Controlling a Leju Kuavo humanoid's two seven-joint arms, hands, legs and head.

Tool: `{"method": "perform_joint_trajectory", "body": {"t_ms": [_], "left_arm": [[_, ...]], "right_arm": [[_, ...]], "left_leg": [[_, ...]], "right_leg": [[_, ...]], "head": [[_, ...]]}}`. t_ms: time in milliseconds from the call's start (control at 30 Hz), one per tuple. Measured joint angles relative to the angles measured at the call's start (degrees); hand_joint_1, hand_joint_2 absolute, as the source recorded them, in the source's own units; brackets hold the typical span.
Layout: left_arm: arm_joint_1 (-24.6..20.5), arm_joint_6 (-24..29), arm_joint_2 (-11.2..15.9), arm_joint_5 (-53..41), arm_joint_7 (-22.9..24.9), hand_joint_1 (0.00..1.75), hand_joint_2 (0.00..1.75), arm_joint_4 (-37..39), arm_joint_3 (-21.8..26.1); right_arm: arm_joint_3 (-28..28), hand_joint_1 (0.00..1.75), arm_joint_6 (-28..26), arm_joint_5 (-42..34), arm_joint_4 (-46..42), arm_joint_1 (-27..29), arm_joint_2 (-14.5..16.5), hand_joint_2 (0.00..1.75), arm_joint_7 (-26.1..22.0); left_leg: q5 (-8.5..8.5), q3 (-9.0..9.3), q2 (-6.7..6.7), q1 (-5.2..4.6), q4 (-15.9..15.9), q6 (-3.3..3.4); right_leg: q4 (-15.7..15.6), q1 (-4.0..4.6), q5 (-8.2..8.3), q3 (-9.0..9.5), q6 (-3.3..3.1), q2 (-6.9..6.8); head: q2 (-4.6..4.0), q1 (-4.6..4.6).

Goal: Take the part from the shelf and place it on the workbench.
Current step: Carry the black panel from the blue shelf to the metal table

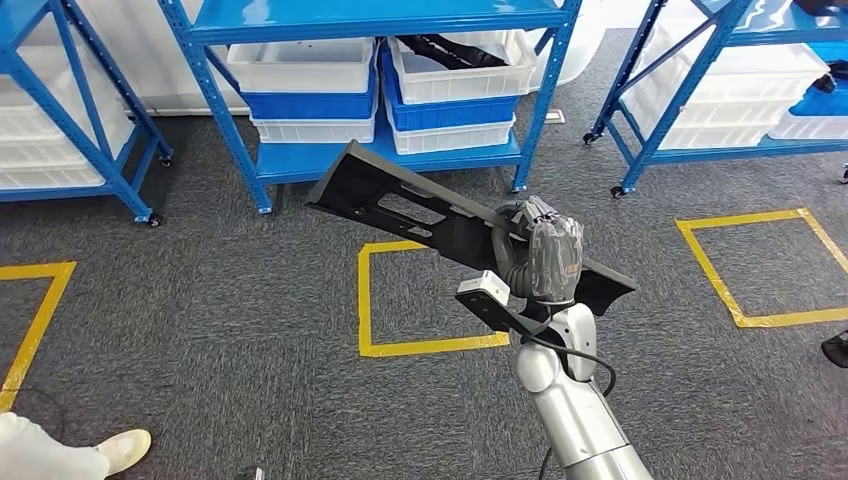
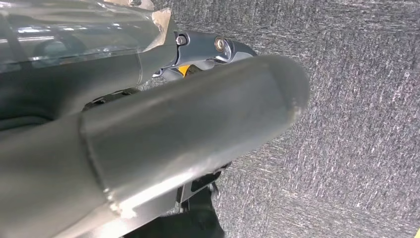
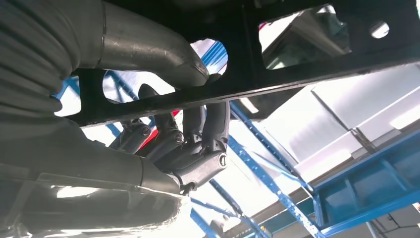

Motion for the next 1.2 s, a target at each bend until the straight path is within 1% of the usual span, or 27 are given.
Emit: {"method": "perform_joint_trajectory", "body": {"t_ms": [33,67,100,167,233,267,333,400,467,500,533,567,600,633,700,767,800,833,867,900,967,1033,1067,1100,1133,1167,1200], "left_arm": [[0.0,0.0,0.0,0.2,-0.4,0.0,0.0,0.0,0.0],[0.1,0.0,0.0,0.3,-0.7,0.0,0.0,0.0,0.1],[0.1,0.1,0.0,0.5,-1.1,0.0,0.0,0.0,0.2],[0.1,0.6,0.0,0.5,-1.9,0.0,0.0,0.0,0.2],[0.1,1.6,0.0,0.5,-2.9,0.0,0.0,-0.1,0.3],[0.1,2.2,0.0,0.5,-3.2,0.0,0.0,-0.1,0.3],[0.1,3.3,0.0,0.5,-3.9,0.0,0.0,-0.1,0.5],[0.2,4.5,0.0,0.3,-4.3,0.0,0.0,-0.1,0.6],[0.4,5.7,0.0,0.3,-4.5,0.0,0.0,-0.1,0.6],[0.5,6.1,0.0,0.3,-4.6,0.0,0.0,-0.1,0.7],[0.6,6.4,0.1,0.3,-4.6,0.0,0.0,-0.1,0.7],[0.7,6.5,0.1,0.3,-4.7,0.0,0.0,-0.1,0.7],[0.7,6.6,0.1,0.3,-4.8,0.0,0.0,-0.1,0.8],[0.7,6.6,0.1,0.4,-4.9,0.0,0.0,-0.1,0.8],[0.8,6.6,0.1,0.3,-5.2,0.0,0.0,-0.1,0.9],[0.8,6.5,0.2,0.2,-5.3,0.0,0.0,-0.1,1.0],[0.8,6.2,0.2,0.1,-5.3,0.0,0.0,-0.1,1.0],[0.8,5.8,0.2,-0.1,-5.2,0.0,0.0,-0.1,1.0],[0.8,5.1,0.2,-0.2,-5.1,0.0,0.0,-0.1,1.0],[0.8,4.4,0.2,-0.3,-4.9,0.0,0.0,-0.1,1.1],[0.9,2.9,0.2,-0.3,-4.6,0.0,0.0,-0.1,1.1],[1.1,1.6,0.2,-0.3,-4.3,0.0,0.0,-0.1,1.2],[1.2,1.0,0.2,-0.3,-4.2,0.0,0.0,-0.1,1.2],[1.2,0.5,0.2,-0.3,-4.1,0.0,0.0,-0.1,1.2],[1.2,0.0,0.2,-0.3,-4.1,0.0,0.0,-0.1,1.3],[1.1,-0.5,0.2,-0.3,-4.1,0.0,0.0,-0.1,1.3],[1.1,-0.8,0.2,-0.4,-4.1,0.0,0.0,-0.1,1.3]], "right_arm": [[0.0,1.75,0.0,-0.2,0.3,0.0,0.0,1.75,-0.2],[0.0,1.75,0.0,-0.3,0.6,0.0,-0.1,1.75,-0.3],[0.0,1.75,0.0,-0.5,0.8,0.0,-0.1,1.75,-0.4],[-0.1,1.75,0.0,-0.8,1.3,-0.3,-0.1,1.75,-0.6],[-0.1,1.75,0.1,-1.2,1.6,-0.7,0.0,1.75,-0.8],[-0.1,1.75,0.1,-1.5,1.8,-0.9,0.0,1.75,-1.0],[-0.2,1.75,0.1,-2.0,2.2,-1.0,0.0,1.75,-1.3],[-0.4,1.75,0.3,-2.7,2.5,-1.2,0.1,1.75,-1.5],[-0.5,1.75,0.4,-3.2,2.8,-1.5,0.4,1.75,-1.8],[-0.5,1.75,0.5,-3.3,3.0,-1.5,0.5,1.75,-1.9],[-0.5,1.75,0.5,-3.4,3.3,-1.6,0.6,1.75,-2.0],[-0.5,1.75,0.5,-3.5,3.5,-1.6,0.6,1.75,-2.1],[-0.6,1.75,0.5,-3.6,3.7,-1.6,0.6,1.75,-2.1],[-0.6,1.75,0.5,-3.6,3.9,-1.7,0.6,1.75,-2.2],[-0.6,1.75,0.4,-3.6,4.2,-2.0,0.8,1.75,-2.2],[-0.7,1.75,0.4,-3.6,4.6,-2.5,1.0,1.75,-2.3],[-0.7,1.75,0.4,-3.6,4.8,-2.7,1.1,1.75,-2.3],[-0.7,1.75,0.4,-3.6,5.0,-2.9,1.1,1.75,-2.3],[-0.7,1.75,0.4,-3.6,5.2,-3.0,1.1,1.75,-2.3],[-0.7,1.75,0.4,-3.6,5.5,-3.3,1.1,1.75,-2.3],[-0.7,1.75,0.4,-3.5,5.9,-3.9,1.2,1.75,-2.3],[-0.7,1.75,0.5,-3.6,6.4,-4.2,1.2,1.75,-2.3],[-0.7,1.75,0.5,-3.6,6.7,-4.2,1.2,1.75,-2.2],[-0.7,1.75,0.5,-3.7,6.9,-4.2,1.1,1.75,-2.2],[-0.7,1.75,0.5,-3.7,7.1,-4.2,1.1,1.75,-2.2],[-0.7,1.75,0.5,-3.7,7.2,-4.3,1.1,1.75,-2.2],[-0.7,1.75,0.5,-3.8,7.2,-4.4,1.1,1.75,-2.2]], "left_leg": [[0.02,-0.07,0.69,-0.06,0.0,0.02],[0.03,-0.12,1.37,-0.09,0.0,0.02],[0.03,-0.11,2.02,-0.09,0.1,0.01],[-0.16,-0.17,3.19,-0.25,0.5,-0.3],[-0.41,-0.33,4.15,-0.64,1.0,-0.84],[-0.45,-0.39,4.6,-0.83,1.2,-1.09],[-0.53,-0.46,5.14,-0.61,1.3,-1.52],[-2.4,-1.35,3.1,-0.13,3.5,-2.12],[-6.38,-4.07,0.15,0.1,10.0,-2.52],[-8.14,-5.77,-0.46,0.11,13.9,-2.57],[-9.05,-7.1,-0.7,0.11,16.7,-2.56],[-8.83,-7.55,-0.79,0.11,17.7,-2.46],[-7.52,-6.89,-0.93,0.11,16.4,-2.28],[-5.46,-5.23,-1.38,0.12,13.1,-2.03],[-2.3,-1.45,-4.28,0.32,5.4,-1.49],[-1.65,-0.01,-6.31,0.29,2.2,-1.21],[-1.56,-0.03,-6.11,0.14,2.0,-1.11],[-1.3,0.04,-5.28,0.11,1.6,-0.89],[-0.92,0.17,-4.55,0.09,1.1,-0.63],[-0.52,0.3,-3.7,0.14,0.6,-0.28],[-0.04,0.35,-1.84,0.02,0.0,0.12],[0.0,0.16,0.06,-0.13,0.0,0.23],[0.0,0.09,0.95,-0.17,0.0,0.23],[0.0,0.05,1.77,-0.18,0.0,0.22],[-0.01,0.05,2.53,-0.19,0.0,0.19],[-0.05,0.09,3.22,-0.22,0.1,0.09],[-0.14,0.09,3.85,-0.41,0.2,-0.13]], "right_leg": [[2.5,-0.04,-0.62,-1.1,0.22,-0.15],[2.9,-0.09,-0.41,-1.13,0.61,-0.31],[0.9,-0.18,0.67,0.09,1.13,-0.67],[-7.2,-0.22,3.53,4.5,1.92,-2.88],[-12.4,0.05,5.05,7.13,1.54,-4.43],[-13.0,0.22,5.14,7.29,1.08,-4.41],[-12.9,-0.02,5.51,7.01,0.34,-3.05],[-13.0,-0.35,5.91,6.83,-0.44,-1.87],[-13.0,-0.37,6.25,6.57,-1.12,-0.66],[-13.0,-0.28,6.36,6.43,-1.34,-0.02],[-13.0,-0.2,6.45,6.31,-1.45,0.68],[-12.9,-0.14,6.53,6.22,-1.54,1.41],[-12.9,-0.1,6.61,6.18,-1.6,2.17],[-12.9,-0.1,6.67,6.18,-1.59,2.95],[-12.7,-0.05,6.86,6.03,-1.32,4.35],[-12.7,-0.23,7.25,5.45,-0.68,5.6],[-12.8,-0.31,7.54,5.12,-0.22,6.27],[-13.0,-0.34,7.79,4.76,0.22,6.8],[-12.9,-0.27,7.76,4.33,0.51,6.26],[-11.9,-0.09,7.21,3.55,0.65,4.86],[-6.1,0.03,4.35,0.52,0.48,1.14],[1.3,-0.01,1.45,-2.83,0.62,-0.23],[2.9,-0.07,1.02,-3.35,0.92,-0.39],[2.1,-0.12,1.44,-2.62,1.34,-0.58],[-0.9,-0.17,2.55,-0.68,1.79,-1.01],[-5.4,-0.2,3.92,2.03,2.13,-2.03],[-9.4,-0.05,5.1,4.5,2.11,-3.43]], "head": [[0.0,0.05],[0.0,0.09],[0.0,0.15],[0.0,0.25],[0.0,0.21],[0.0,0.15],[0.0,0.03],[0.0,-0.06],[0.0,-0.24],[0.0,-0.3],[0.0,-0.33],[0.0,-0.33],[0.0,-0.32],[0.0,-0.33],[0.0,-0.24],[0.0,-0.28],[0.0,-0.34],[0.0,-0.45],[0.0,-0.5],[0.0,-0.31],[0.0,0.1],[0.0,0.39],[0.0,0.42],[0.0,0.48],[0.0,0.5],[0.0,0.51],[0.0,0.48]]}}
